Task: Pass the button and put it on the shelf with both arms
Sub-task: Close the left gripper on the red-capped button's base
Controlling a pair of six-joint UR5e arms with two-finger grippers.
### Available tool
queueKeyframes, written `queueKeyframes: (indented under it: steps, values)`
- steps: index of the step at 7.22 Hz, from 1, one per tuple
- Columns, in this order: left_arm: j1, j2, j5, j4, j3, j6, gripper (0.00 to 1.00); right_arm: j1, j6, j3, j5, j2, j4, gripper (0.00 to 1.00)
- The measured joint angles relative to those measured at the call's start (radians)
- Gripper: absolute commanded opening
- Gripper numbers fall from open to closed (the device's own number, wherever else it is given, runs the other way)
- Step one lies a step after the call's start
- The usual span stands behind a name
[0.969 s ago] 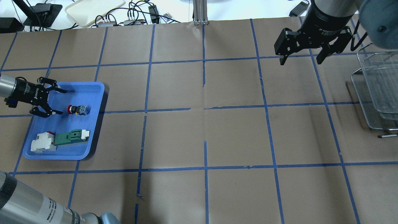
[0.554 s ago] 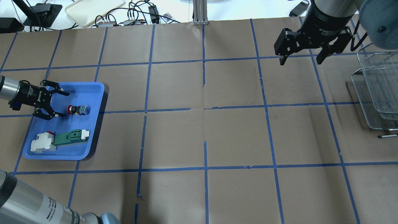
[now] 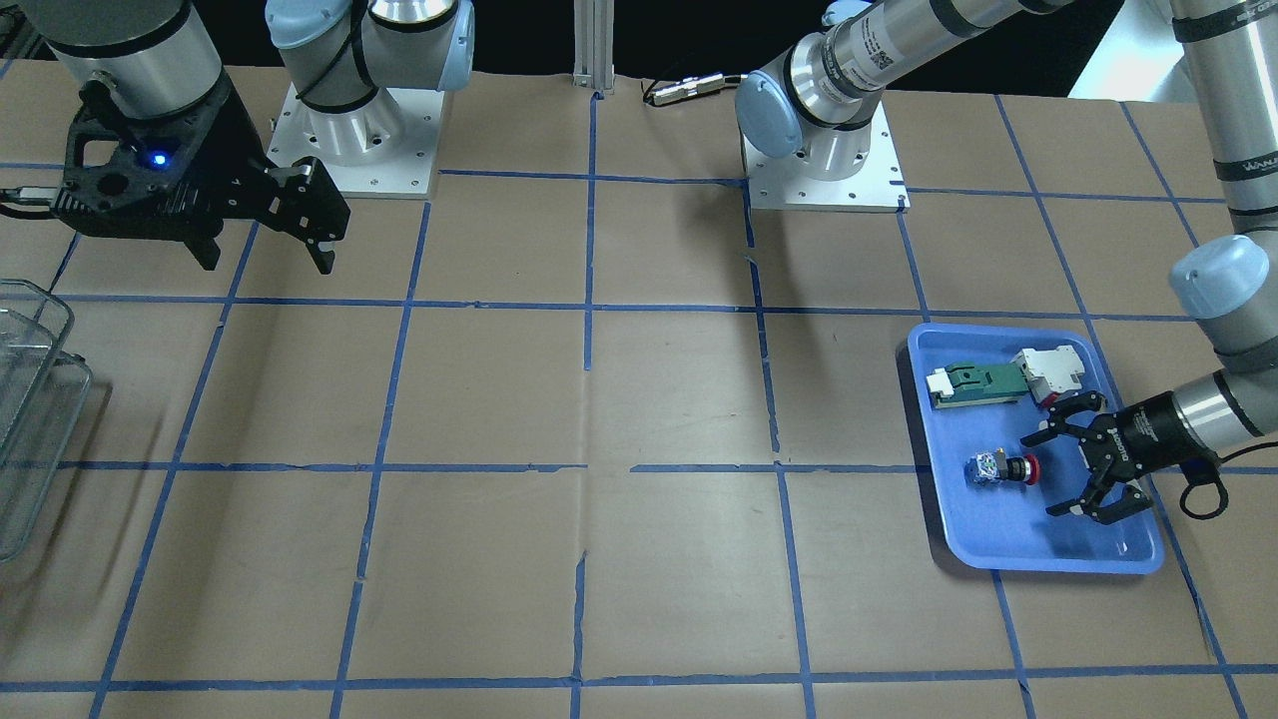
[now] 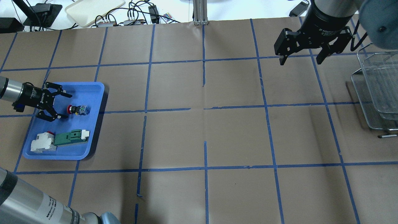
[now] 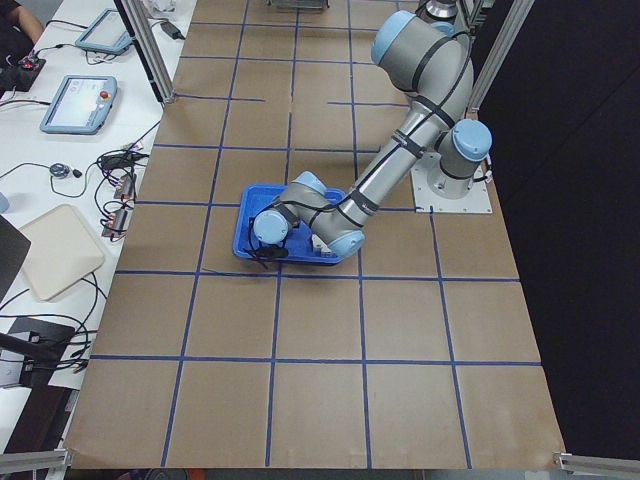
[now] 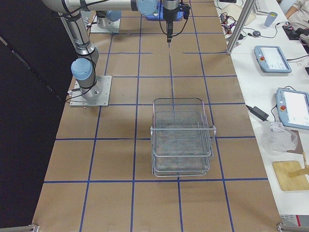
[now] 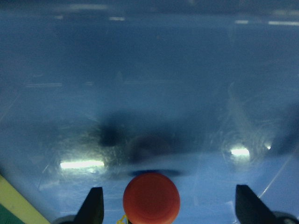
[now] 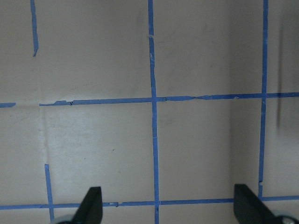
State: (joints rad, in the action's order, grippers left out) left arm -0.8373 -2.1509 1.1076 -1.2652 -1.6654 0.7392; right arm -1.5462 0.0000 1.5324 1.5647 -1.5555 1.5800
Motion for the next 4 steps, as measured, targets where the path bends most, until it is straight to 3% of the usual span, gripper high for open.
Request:
queueKeyframes:
  steps: [4]
  values:
    - [0.0, -0.003, -0.021, -0.003, 0.0, -0.009, 1.0, 0.0, 0.0, 0.0, 0.0, 0.0, 0.0, 1.0]
